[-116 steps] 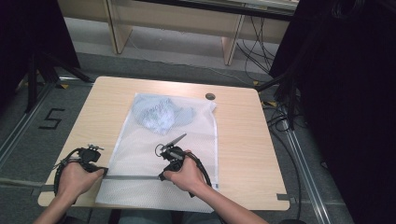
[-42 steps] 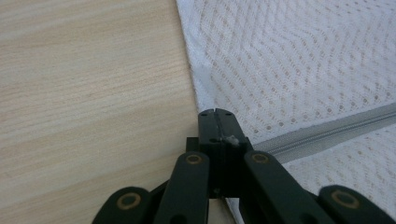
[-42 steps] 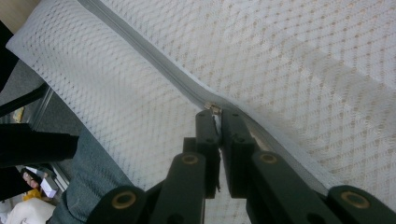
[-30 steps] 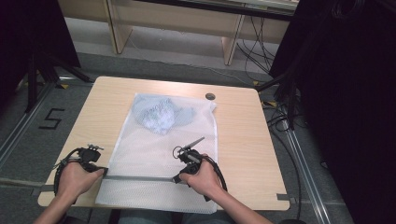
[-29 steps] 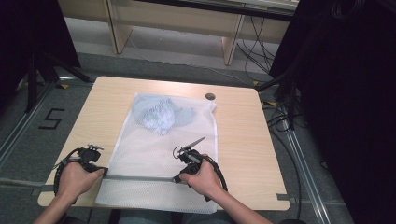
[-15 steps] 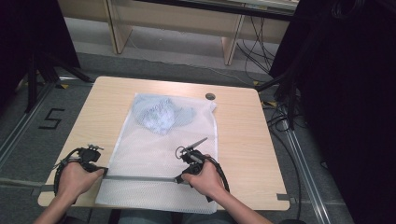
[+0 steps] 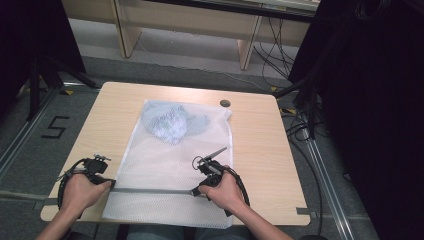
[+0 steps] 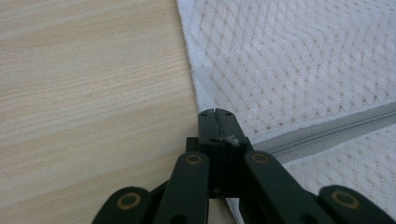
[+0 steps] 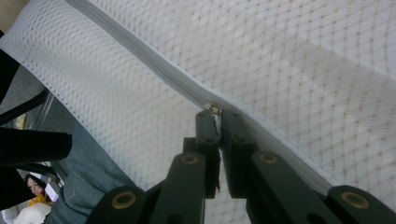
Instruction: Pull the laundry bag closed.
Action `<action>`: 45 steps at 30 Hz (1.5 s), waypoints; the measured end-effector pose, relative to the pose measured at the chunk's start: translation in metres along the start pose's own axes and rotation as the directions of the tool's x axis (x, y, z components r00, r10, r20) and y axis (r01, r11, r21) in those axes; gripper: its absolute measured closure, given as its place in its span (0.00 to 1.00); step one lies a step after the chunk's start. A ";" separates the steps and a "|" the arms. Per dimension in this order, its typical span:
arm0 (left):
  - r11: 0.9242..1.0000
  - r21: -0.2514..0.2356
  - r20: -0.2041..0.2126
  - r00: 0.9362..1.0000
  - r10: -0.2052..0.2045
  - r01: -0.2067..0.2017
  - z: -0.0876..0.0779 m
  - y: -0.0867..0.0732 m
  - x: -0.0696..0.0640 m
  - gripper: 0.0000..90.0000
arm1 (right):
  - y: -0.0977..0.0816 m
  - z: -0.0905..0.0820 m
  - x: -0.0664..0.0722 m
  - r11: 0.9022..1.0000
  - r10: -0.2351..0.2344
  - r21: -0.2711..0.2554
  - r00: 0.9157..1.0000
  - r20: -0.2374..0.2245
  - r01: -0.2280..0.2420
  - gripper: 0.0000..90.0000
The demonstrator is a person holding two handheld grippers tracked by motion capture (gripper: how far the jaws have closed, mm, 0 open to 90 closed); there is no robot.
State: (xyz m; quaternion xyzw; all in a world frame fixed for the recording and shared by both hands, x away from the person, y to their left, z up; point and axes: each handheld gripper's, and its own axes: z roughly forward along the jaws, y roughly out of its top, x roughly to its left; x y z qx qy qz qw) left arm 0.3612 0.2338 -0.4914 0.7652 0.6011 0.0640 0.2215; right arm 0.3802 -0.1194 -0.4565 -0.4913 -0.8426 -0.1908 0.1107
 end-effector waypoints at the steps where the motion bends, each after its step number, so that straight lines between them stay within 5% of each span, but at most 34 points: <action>1: 1.000 0.000 0.000 1.000 0.000 0.000 0.000 0.000 0.000 1.00 | 0.000 0.000 -0.002 1.000 -0.017 -0.007 1.000 -0.008 0.017 0.97; 2: 1.000 -0.002 -0.002 1.000 0.000 0.000 0.000 0.000 0.000 1.00 | 0.000 0.000 -0.004 0.999 -0.049 -0.025 0.999 -0.015 0.049 0.97; 4: 1.000 0.000 -0.003 1.000 0.001 -0.001 0.000 0.000 0.000 1.00 | -0.001 -0.002 -0.003 1.000 -0.013 -0.024 0.999 -0.036 0.012 0.97; 13: 1.000 -0.001 -0.003 1.000 0.000 0.000 0.000 0.000 0.000 1.00 | -0.003 -0.005 -0.008 0.999 -0.033 -0.023 0.999 -0.021 0.032 0.97; 14: 1.000 -0.003 -0.002 1.000 0.000 0.000 0.000 0.000 0.000 1.00 | -0.003 -0.006 -0.006 1.000 0.004 -0.006 1.000 -0.012 -0.004 0.97; 18: 1.000 -0.001 -0.002 1.000 0.001 -0.001 0.000 0.000 0.000 1.00 | -0.004 -0.006 -0.008 1.000 0.009 -0.006 1.000 -0.016 -0.010 0.97; 19: 1.000 -0.003 -0.003 1.000 0.000 0.000 0.000 0.000 0.000 1.00 | -0.004 -0.005 -0.011 0.998 -0.048 -0.045 0.999 -0.020 0.047 0.97; 32: 1.000 -0.002 -0.003 1.000 0.001 -0.001 0.000 0.000 0.000 1.00 | -0.007 -0.010 -0.012 1.000 0.026 -0.010 1.000 -0.016 -0.026 0.97; 45: 1.000 -0.003 0.000 1.000 0.000 0.000 0.000 0.000 0.000 1.00 | -0.008 -0.013 -0.019 1.000 0.025 -0.007 1.000 -0.014 -0.025 0.97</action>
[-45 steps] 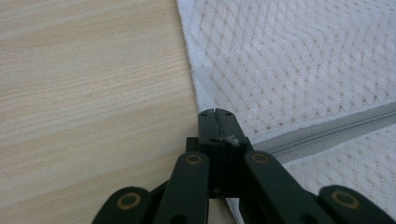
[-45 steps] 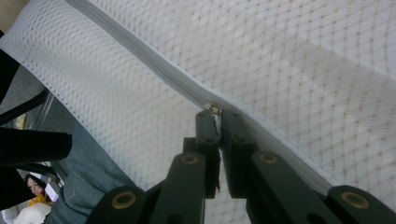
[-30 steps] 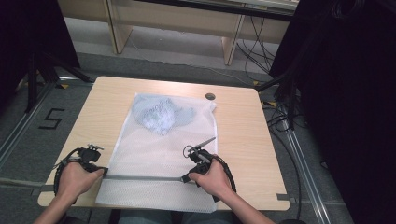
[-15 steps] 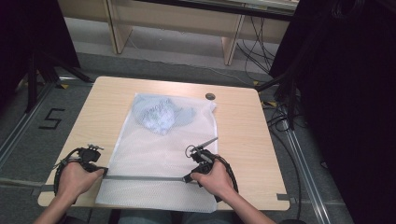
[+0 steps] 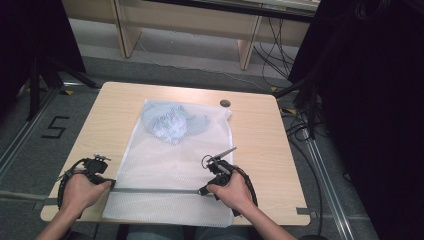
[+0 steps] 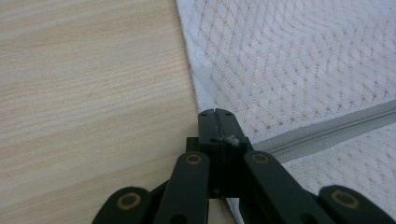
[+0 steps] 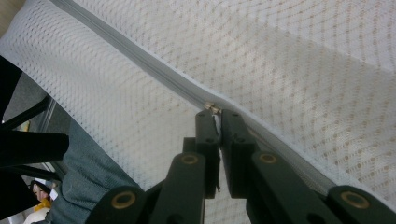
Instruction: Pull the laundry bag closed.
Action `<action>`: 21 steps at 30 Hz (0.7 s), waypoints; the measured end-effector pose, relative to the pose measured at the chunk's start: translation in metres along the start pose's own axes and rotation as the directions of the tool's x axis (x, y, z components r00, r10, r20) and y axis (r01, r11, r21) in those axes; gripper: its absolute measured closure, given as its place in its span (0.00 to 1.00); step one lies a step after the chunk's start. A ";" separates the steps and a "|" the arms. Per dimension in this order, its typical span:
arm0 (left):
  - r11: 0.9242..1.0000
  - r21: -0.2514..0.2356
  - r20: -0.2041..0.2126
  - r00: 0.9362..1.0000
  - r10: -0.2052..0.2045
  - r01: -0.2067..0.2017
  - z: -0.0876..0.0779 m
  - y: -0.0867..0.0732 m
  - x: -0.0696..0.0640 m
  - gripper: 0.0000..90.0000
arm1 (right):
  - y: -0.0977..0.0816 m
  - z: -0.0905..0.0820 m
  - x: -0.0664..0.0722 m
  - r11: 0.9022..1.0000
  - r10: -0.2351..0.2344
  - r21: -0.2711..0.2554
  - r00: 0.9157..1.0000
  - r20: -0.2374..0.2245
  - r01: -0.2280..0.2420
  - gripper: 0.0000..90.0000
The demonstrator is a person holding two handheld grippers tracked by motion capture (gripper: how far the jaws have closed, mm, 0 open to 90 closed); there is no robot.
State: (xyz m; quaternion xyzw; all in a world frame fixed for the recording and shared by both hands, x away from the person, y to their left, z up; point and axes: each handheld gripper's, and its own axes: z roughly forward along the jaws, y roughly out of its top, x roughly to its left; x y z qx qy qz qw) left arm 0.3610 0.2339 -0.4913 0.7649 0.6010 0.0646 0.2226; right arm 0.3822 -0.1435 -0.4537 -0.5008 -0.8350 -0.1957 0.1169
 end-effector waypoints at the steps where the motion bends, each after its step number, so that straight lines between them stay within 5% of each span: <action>1: 1.000 0.000 0.001 1.000 -0.001 0.001 0.000 0.000 0.000 1.00 | -0.001 0.000 -0.001 1.000 0.002 -0.009 1.000 -0.004 -0.002 0.97; 17: 1.000 0.001 0.001 1.000 -0.001 0.001 0.000 0.000 0.000 1.00 | -0.004 -0.004 -0.008 1.000 0.016 0.005 1.000 -0.005 -0.016 0.97; 19: 1.000 0.001 0.001 1.000 -0.002 0.002 0.000 0.000 0.000 1.00 | -0.005 -0.004 -0.007 0.999 0.024 -0.025 1.000 0.008 -0.023 0.97; 21: 1.000 0.000 0.002 1.000 -0.003 0.003 0.000 0.000 0.000 1.00 | -0.004 -0.006 -0.010 1.000 0.000 0.000 1.000 -0.003 0.000 0.97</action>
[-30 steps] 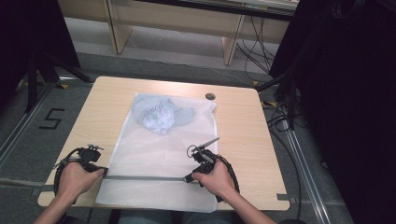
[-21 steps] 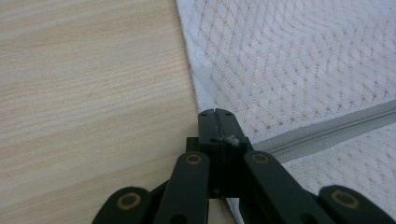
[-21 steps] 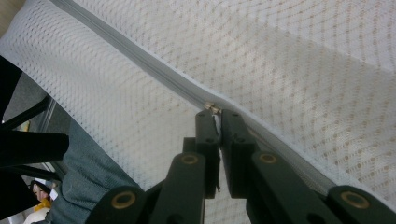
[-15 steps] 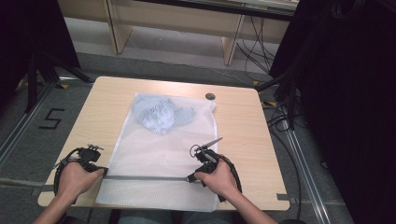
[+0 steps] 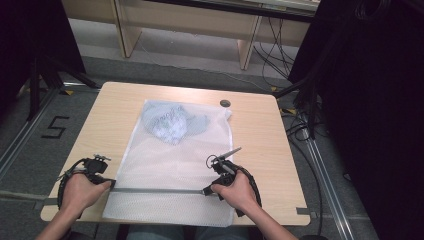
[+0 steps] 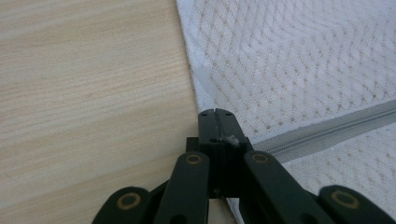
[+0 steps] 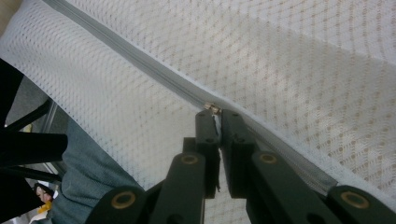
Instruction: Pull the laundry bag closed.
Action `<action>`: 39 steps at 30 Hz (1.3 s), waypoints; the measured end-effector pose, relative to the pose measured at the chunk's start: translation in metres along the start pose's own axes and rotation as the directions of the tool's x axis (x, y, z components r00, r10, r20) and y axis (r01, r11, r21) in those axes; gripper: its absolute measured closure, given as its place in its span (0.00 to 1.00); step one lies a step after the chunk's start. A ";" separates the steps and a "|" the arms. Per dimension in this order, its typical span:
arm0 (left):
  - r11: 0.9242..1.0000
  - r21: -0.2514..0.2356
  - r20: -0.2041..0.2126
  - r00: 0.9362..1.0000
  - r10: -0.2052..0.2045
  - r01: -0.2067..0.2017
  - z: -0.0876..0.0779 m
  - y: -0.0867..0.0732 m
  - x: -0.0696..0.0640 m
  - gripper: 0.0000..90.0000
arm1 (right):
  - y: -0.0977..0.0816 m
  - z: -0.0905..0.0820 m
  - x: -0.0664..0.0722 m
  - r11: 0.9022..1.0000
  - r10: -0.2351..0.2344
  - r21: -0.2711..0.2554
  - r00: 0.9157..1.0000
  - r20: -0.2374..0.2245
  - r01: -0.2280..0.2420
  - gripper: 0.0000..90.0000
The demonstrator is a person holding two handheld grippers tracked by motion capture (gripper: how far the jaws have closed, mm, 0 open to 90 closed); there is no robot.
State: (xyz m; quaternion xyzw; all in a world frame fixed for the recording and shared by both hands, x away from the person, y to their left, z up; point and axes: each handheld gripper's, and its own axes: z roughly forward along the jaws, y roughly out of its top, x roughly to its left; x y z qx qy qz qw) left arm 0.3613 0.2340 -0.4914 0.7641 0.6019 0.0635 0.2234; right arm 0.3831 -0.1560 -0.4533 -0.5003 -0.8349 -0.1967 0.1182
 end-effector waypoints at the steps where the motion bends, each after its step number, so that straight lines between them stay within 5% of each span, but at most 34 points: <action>1: 1.000 0.000 0.000 1.000 0.000 0.000 0.000 0.000 0.000 1.00 | 0.000 0.002 -0.001 0.999 -0.019 -0.030 1.000 -0.023 0.018 0.97; 4: 1.000 0.001 -0.001 1.000 0.002 -0.002 0.000 0.000 0.000 1.00 | -0.001 -0.002 0.002 0.999 0.039 0.005 0.999 -0.020 -0.039 0.97; 6: 1.000 0.002 -0.001 1.000 0.003 -0.003 0.000 0.000 0.000 1.00 | -0.002 0.000 -0.003 1.000 0.012 -0.026 0.999 -0.035 -0.013 0.97; 9: 1.000 0.005 -0.002 1.000 0.003 -0.003 0.000 0.000 0.000 1.00 | -0.003 -0.002 -0.003 0.999 0.037 -0.011 0.999 -0.030 -0.038 0.97; 11: 1.000 0.005 0.001 1.000 0.003 -0.003 0.000 0.000 0.000 1.00 | -0.003 -0.001 -0.007 0.999 -0.015 -0.050 0.999 -0.041 0.013 0.97; 14: 1.000 0.005 -0.001 1.000 0.003 -0.003 0.000 0.000 0.000 1.00 | -0.004 -0.002 -0.006 0.999 0.012 -0.041 0.999 -0.046 -0.014 0.97; 15: 1.000 0.000 -0.001 1.000 0.002 -0.002 0.000 0.000 0.000 1.00 | -0.004 -0.004 -0.004 0.998 0.056 -0.011 0.998 -0.036 -0.057 0.97; 17: 1.000 0.001 0.000 1.000 0.002 -0.002 0.000 0.000 0.000 1.00 | -0.004 -0.001 -0.010 0.998 -0.033 -0.060 0.998 -0.046 0.030 0.97; 23: 1.000 0.002 -0.001 1.000 0.004 -0.004 0.000 0.000 0.000 1.00 | -0.005 -0.003 -0.010 0.999 -0.005 -0.050 0.999 -0.038 0.003 0.97; 25: 1.000 0.001 0.000 1.000 0.001 -0.001 0.000 0.000 0.000 1.00 | -0.005 -0.005 -0.007 0.998 0.054 -0.018 0.998 -0.027 -0.054 0.97; 26: 1.000 0.001 0.000 1.000 0.001 -0.001 0.000 0.000 0.000 1.00 | -0.005 -0.004 -0.011 0.999 -0.001 -0.050 0.999 -0.035 -0.001 0.97; 29: 1.000 0.002 0.001 1.000 0.000 0.000 0.000 0.000 0.000 1.00 | -0.006 -0.006 -0.010 0.998 0.061 -0.017 0.998 -0.034 -0.061 0.97; 31: 1.000 0.003 0.002 1.000 0.000 0.000 0.000 0.000 0.000 1.00 | -0.007 -0.005 -0.013 0.999 0.015 -0.043 0.999 -0.038 -0.017 0.97; 39: 1.000 0.004 0.002 1.000 0.002 -0.002 0.000 0.000 0.000 1.00 | -0.007 -0.009 -0.015 0.999 0.012 -0.049 1.000 -0.015 -0.013 0.97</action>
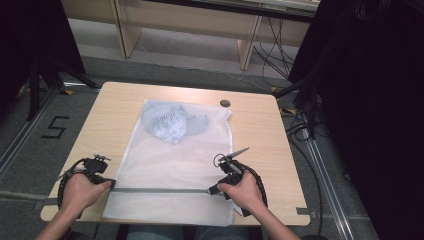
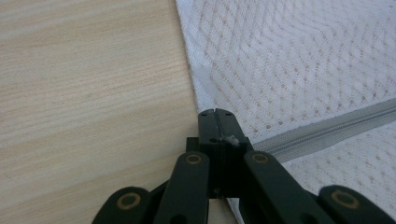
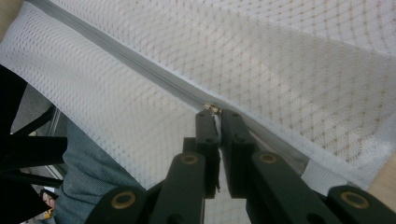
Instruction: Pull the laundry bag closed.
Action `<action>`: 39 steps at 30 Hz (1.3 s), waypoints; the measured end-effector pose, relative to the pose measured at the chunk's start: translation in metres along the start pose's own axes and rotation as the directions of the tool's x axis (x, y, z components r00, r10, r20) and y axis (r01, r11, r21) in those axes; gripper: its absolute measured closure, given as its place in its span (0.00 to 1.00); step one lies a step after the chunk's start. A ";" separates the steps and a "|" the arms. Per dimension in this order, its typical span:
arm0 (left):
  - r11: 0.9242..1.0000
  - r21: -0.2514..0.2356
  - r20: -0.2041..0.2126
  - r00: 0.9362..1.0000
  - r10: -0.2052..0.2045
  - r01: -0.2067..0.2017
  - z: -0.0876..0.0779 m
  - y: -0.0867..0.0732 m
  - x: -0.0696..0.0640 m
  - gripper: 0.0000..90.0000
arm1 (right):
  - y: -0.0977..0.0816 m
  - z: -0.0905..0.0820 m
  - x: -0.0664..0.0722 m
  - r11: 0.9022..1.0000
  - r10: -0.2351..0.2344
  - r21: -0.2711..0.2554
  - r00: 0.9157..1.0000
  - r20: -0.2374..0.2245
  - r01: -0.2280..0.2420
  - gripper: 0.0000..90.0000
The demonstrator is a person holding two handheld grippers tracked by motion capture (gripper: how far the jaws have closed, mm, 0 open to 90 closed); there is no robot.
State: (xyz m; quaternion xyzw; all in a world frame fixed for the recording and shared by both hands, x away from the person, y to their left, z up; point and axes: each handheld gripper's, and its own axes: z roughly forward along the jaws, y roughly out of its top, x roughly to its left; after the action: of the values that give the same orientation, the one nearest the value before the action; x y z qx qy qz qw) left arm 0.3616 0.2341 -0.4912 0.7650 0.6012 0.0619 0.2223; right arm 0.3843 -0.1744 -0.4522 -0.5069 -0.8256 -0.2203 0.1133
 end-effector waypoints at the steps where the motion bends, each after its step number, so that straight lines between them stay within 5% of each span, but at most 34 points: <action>1: 1.000 0.002 0.001 1.000 0.000 0.000 0.000 0.000 0.000 1.00 | -0.001 0.000 -0.001 1.000 0.013 0.008 1.000 -0.009 -0.012 0.97; 10: 1.000 -0.001 0.001 1.000 -0.001 0.001 0.000 0.000 0.000 1.00 | -0.001 -0.001 -0.002 1.000 0.031 -0.002 0.999 -0.029 -0.031 0.97; 11: 1.000 0.000 0.002 1.000 -0.002 0.002 0.000 0.000 0.000 1.00 | -0.001 -0.002 -0.003 1.000 0.022 0.006 1.000 0.006 -0.022 0.97; 18: 1.000 -0.001 0.001 1.000 -0.002 0.002 0.000 0.000 0.000 1.00 | -0.003 -0.003 -0.004 0.999 0.044 0.005 0.998 -0.046 -0.044 0.97; 23: 1.000 -0.004 0.005 1.000 -0.006 0.006 0.000 0.000 0.000 1.00 | -0.003 -0.005 -0.003 0.998 0.060 0.021 0.998 -0.013 -0.060 0.97; 25: 1.000 -0.006 0.002 1.000 -0.006 0.006 0.000 0.000 0.000 1.00 | -0.004 -0.005 -0.006 0.998 0.056 0.011 0.997 -0.044 -0.055 0.97; 30: 1.000 -0.005 0.002 1.000 -0.005 0.006 0.000 0.000 0.000 1.00 | -0.005 -0.005 -0.007 0.998 0.056 0.012 0.998 -0.037 -0.056 0.97; 31: 1.000 -0.007 0.001 1.000 -0.007 0.007 0.000 0.000 0.000 1.00 | -0.005 -0.006 -0.006 0.996 0.089 0.027 0.996 -0.021 -0.088 0.97; 34: 1.000 -0.005 0.002 1.000 -0.005 0.005 0.000 0.000 0.000 1.00 | -0.005 -0.005 -0.009 0.999 0.040 0.000 0.999 -0.010 -0.040 0.97; 35: 1.000 -0.006 0.001 1.000 -0.006 0.006 0.000 0.000 0.000 1.00 | -0.006 -0.005 -0.011 0.999 0.039 -0.001 0.998 -0.051 -0.039 0.97; 39: 1.000 -0.004 0.003 1.000 -0.008 0.008 0.000 0.000 0.000 1.00 | -0.007 -0.008 -0.010 0.997 0.075 0.013 0.997 -0.024 -0.075 0.97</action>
State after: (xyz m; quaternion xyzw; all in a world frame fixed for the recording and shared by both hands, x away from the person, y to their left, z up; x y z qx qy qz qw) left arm 0.3616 0.2344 -0.4916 0.7624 0.6036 0.0610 0.2250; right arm 0.3825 -0.1885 -0.4510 -0.5342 -0.8058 -0.2171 0.1349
